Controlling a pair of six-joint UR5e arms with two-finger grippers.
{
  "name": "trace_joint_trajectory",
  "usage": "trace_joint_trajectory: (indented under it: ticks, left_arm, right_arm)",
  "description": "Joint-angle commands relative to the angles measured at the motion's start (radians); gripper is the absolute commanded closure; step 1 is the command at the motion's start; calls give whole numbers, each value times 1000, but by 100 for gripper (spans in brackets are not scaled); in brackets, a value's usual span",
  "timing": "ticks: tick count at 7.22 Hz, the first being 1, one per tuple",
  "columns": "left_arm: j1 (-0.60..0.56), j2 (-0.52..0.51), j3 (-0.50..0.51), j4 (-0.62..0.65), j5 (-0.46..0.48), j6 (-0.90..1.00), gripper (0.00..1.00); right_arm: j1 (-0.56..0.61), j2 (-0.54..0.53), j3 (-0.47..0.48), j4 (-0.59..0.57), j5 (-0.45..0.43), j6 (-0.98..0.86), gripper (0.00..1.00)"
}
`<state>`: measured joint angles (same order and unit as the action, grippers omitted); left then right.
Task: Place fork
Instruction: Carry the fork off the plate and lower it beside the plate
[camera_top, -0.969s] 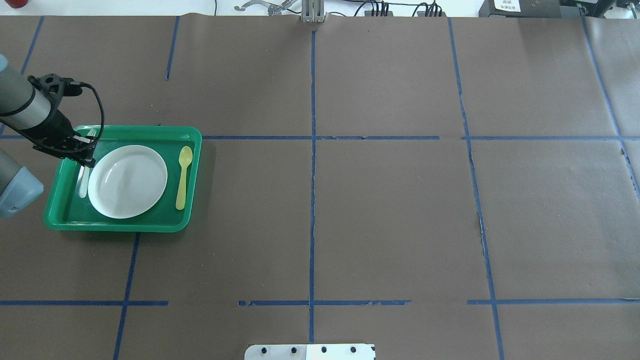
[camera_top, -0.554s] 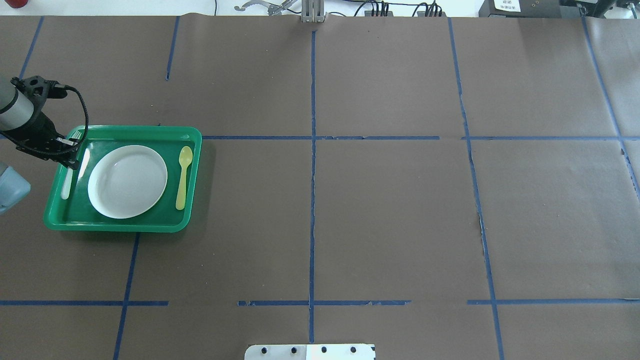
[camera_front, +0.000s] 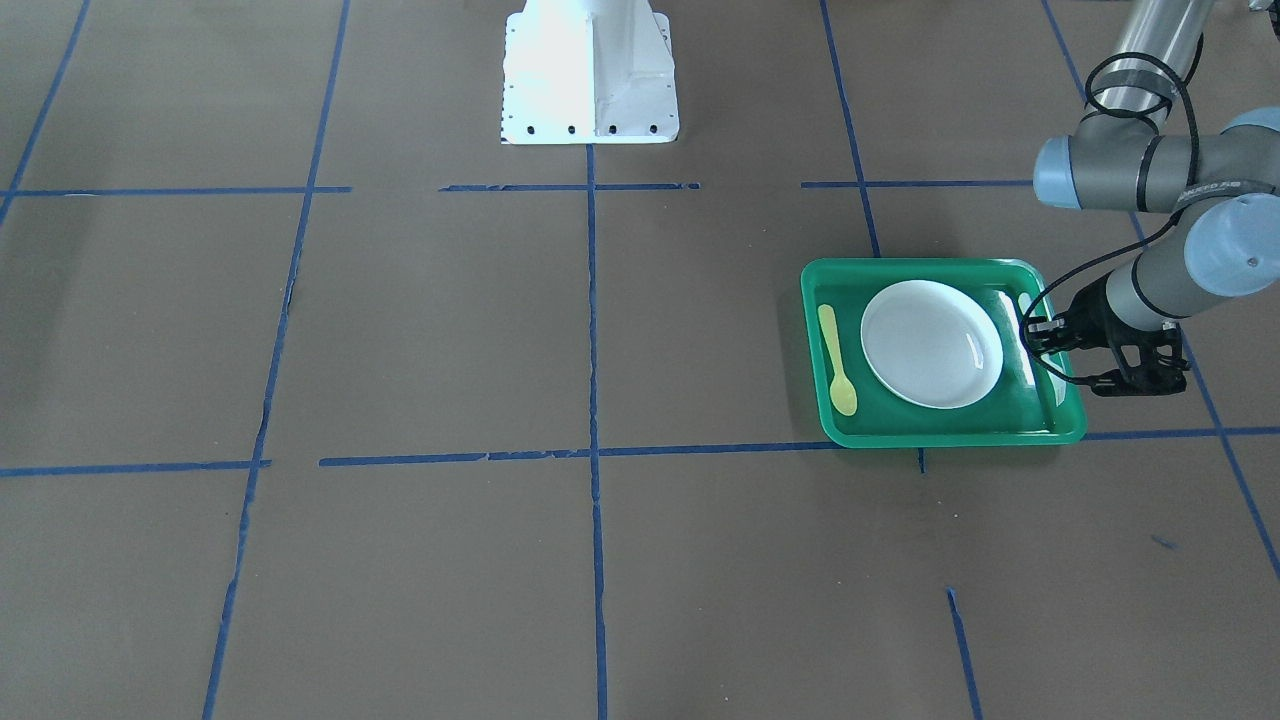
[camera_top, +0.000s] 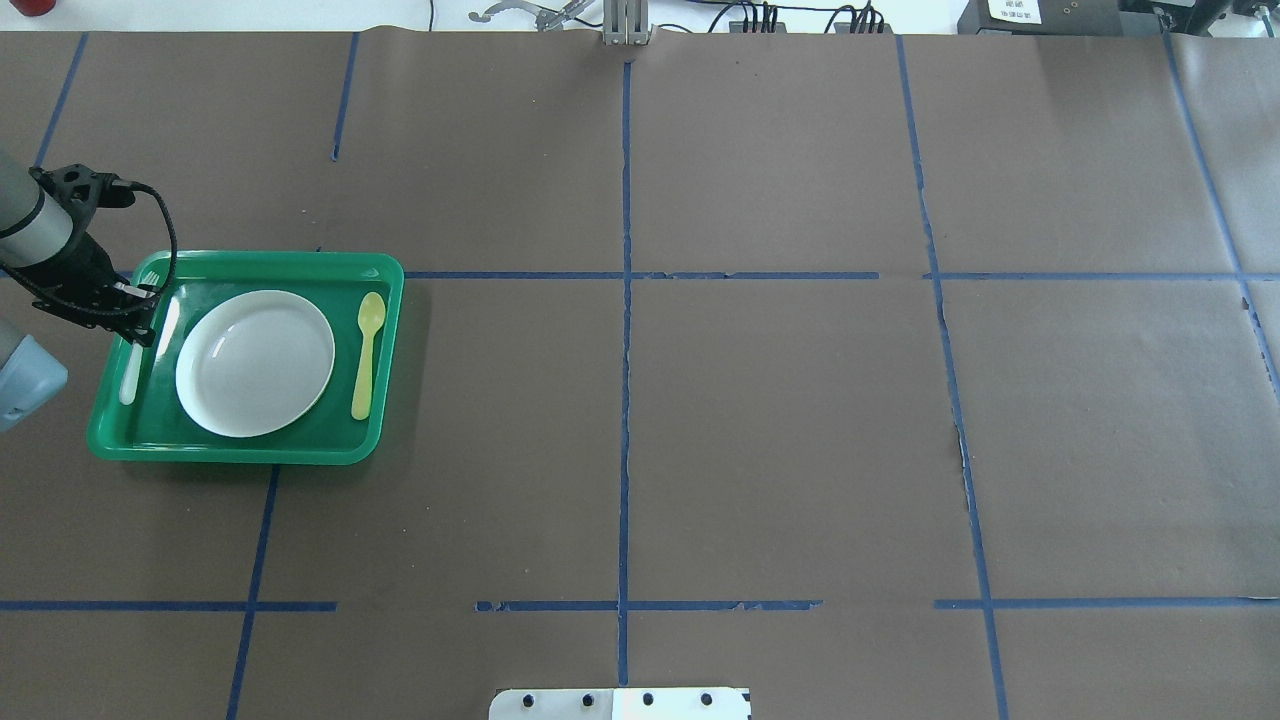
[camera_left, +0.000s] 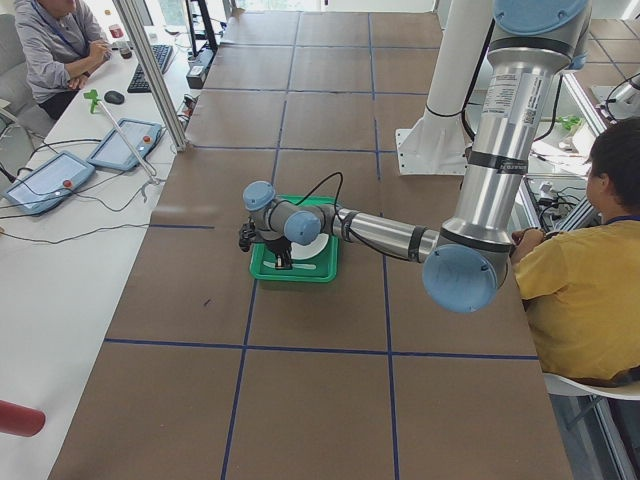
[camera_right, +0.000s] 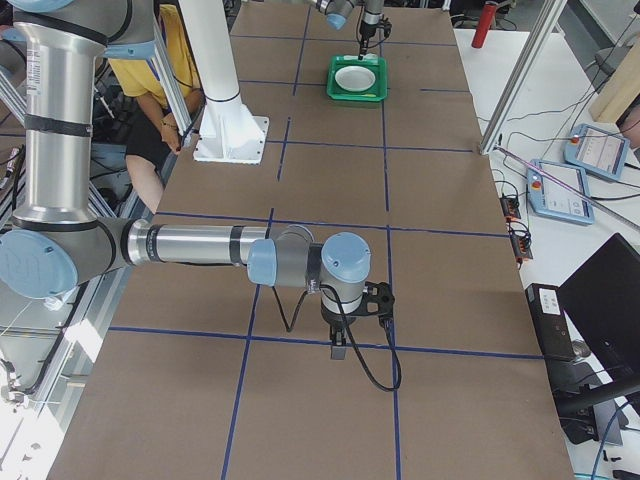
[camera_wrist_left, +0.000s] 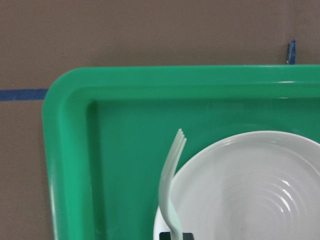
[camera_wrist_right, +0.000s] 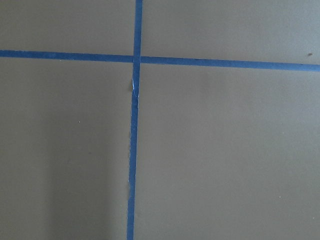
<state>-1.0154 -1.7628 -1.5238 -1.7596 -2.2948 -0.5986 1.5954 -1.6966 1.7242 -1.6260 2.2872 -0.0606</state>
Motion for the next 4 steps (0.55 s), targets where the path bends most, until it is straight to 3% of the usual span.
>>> trace_joint_trajectory:
  ticks: [1, 2, 4]
  left_arm:
    - [6, -1, 7, -3, 0, 2, 61]
    - [6, -3, 7, -4, -2, 6, 27]
    - [4, -1, -4, -3, 0, 8, 23]
  right_arm:
    - [0, 0, 0, 0, 0, -1, 0]
    - [0, 0, 0, 0, 0, -1, 0]
    - [0, 0, 0, 0, 0, -1, 0]
